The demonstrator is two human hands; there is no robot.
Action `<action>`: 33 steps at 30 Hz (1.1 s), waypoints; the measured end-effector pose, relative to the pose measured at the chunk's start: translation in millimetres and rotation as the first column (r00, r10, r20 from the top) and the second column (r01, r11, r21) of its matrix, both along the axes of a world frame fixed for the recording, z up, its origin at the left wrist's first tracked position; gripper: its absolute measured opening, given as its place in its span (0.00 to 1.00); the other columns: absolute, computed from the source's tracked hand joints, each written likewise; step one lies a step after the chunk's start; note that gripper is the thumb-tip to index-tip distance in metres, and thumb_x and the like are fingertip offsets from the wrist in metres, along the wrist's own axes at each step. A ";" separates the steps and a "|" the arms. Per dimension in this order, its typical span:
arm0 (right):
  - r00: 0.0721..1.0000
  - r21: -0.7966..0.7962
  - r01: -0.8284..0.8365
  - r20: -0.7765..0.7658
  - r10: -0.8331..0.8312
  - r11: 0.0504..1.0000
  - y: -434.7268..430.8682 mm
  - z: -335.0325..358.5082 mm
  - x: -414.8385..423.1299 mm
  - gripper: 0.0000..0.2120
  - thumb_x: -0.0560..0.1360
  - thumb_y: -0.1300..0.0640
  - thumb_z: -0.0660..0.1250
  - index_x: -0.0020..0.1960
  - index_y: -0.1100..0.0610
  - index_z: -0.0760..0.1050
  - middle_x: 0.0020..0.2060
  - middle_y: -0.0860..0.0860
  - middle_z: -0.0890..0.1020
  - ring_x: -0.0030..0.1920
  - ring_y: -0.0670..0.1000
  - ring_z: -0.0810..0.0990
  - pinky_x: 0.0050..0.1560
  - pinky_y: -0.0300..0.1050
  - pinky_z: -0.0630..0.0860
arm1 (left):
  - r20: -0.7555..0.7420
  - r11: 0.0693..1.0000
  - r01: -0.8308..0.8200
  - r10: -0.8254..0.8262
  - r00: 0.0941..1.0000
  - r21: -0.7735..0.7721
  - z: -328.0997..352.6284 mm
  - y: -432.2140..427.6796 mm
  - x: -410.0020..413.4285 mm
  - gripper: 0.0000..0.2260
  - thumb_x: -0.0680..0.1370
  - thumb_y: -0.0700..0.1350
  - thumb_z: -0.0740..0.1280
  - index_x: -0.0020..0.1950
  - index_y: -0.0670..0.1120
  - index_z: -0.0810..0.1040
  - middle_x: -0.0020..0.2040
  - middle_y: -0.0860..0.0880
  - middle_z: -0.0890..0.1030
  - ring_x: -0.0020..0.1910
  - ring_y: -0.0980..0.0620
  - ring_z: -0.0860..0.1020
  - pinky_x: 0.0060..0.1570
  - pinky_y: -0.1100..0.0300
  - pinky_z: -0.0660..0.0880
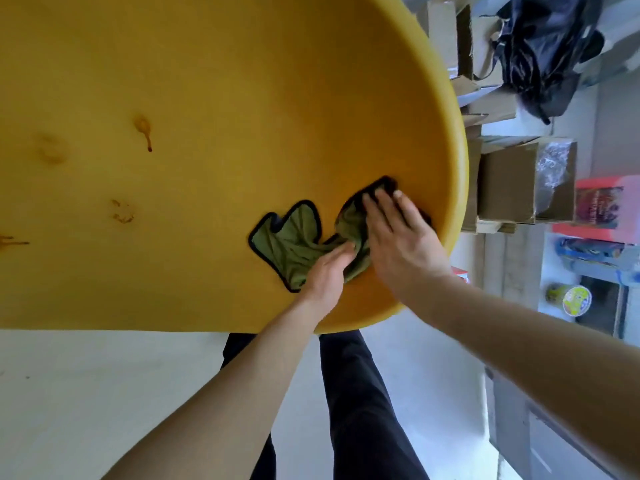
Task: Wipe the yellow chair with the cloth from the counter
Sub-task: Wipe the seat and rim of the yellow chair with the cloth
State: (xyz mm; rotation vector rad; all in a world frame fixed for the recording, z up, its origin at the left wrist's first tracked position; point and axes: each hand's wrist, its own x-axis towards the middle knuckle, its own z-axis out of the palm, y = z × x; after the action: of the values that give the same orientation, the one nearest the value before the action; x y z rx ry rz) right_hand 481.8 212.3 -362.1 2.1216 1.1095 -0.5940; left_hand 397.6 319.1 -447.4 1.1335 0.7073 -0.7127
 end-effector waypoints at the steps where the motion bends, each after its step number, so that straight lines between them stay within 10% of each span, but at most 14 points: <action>1: 0.994 0.021 -0.014 0.107 0.012 1.000 -0.2 7.5 21.4 0.31 0.80 0.52 0.38 0.80 0.64 0.52 0.80 0.64 0.49 0.80 0.65 0.47 0.76 0.62 0.35 | 0.028 0.996 -0.088 0.088 0.996 -0.021 7.4 -8.9 23.8 0.22 0.84 0.50 0.58 0.77 0.44 0.68 0.72 0.54 0.71 0.72 0.59 0.67 0.70 0.63 0.63; 4: 0.968 0.042 -0.022 0.250 0.011 0.999 0.2 17.1 48.7 0.32 0.80 0.54 0.36 0.79 0.67 0.51 0.80 0.64 0.50 0.80 0.64 0.48 0.78 0.59 0.41 | 0.142 0.988 -0.157 0.156 0.977 -0.006 18.4 -21.1 70.7 0.21 0.86 0.50 0.54 0.78 0.45 0.65 0.75 0.54 0.68 0.74 0.58 0.66 0.73 0.62 0.63; 8: 0.996 0.036 0.086 0.032 -0.087 0.996 -2.5 -14.1 0.0 0.34 0.78 0.53 0.30 0.80 0.66 0.46 0.80 0.65 0.45 0.80 0.64 0.42 0.79 0.60 0.40 | 0.212 0.920 0.199 -0.280 0.936 0.339 -6.9 -7.1 14.3 0.21 0.86 0.52 0.52 0.79 0.52 0.64 0.81 0.54 0.60 0.78 0.54 0.61 0.76 0.56 0.60; 12: 0.934 0.013 0.226 -0.288 -0.213 0.974 9.6 -59.4 -67.0 0.31 0.80 0.53 0.34 0.80 0.62 0.38 0.79 0.58 0.35 0.79 0.60 0.34 0.77 0.59 0.36 | 0.054 0.575 0.482 -0.677 0.734 0.661 -44.8 40.8 -69.0 0.18 0.85 0.50 0.55 0.74 0.51 0.70 0.81 0.54 0.58 0.79 0.52 0.58 0.76 0.55 0.58; 16: 0.965 0.023 0.149 -0.220 -0.141 0.988 31.4 -89.5 -38.6 0.30 0.84 0.50 0.42 0.80 0.61 0.34 0.78 0.58 0.30 0.79 0.59 0.32 0.77 0.58 0.36 | -0.128 0.302 0.608 -0.818 0.561 0.735 -66.5 74.5 -53.9 0.19 0.86 0.52 0.51 0.77 0.54 0.63 0.83 0.52 0.46 0.81 0.48 0.51 0.76 0.52 0.60; 24: 0.907 0.423 -0.142 0.417 -0.053 0.895 117.5 -82.8 139.4 0.28 0.83 0.54 0.36 0.80 0.61 0.37 0.80 0.56 0.38 0.81 0.56 0.41 0.79 0.55 0.45 | 0.107 0.148 -0.018 -0.616 0.780 0.989 -84.7 117.3 158.6 0.26 0.83 0.48 0.56 0.80 0.45 0.59 0.82 0.38 0.51 0.81 0.37 0.50 0.78 0.46 0.55; 33: 0.975 0.136 0.111 -0.208 -0.082 0.984 84.4 -150.9 9.1 0.29 0.82 0.54 0.39 0.81 0.58 0.35 0.79 0.55 0.33 0.79 0.56 0.32 0.78 0.57 0.36 | -0.109 0.117 0.317 -0.783 0.613 0.941 -133.2 127.0 -9.4 0.17 0.83 0.49 0.61 0.71 0.51 0.70 0.83 0.48 0.53 0.81 0.44 0.51 0.71 0.41 0.67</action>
State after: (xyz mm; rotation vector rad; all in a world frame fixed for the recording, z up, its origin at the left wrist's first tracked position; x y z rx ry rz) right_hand 490.9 296.7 -513.0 2.2918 1.1964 -0.8106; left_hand 388.2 446.1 -580.6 2.6889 0.1442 -0.6365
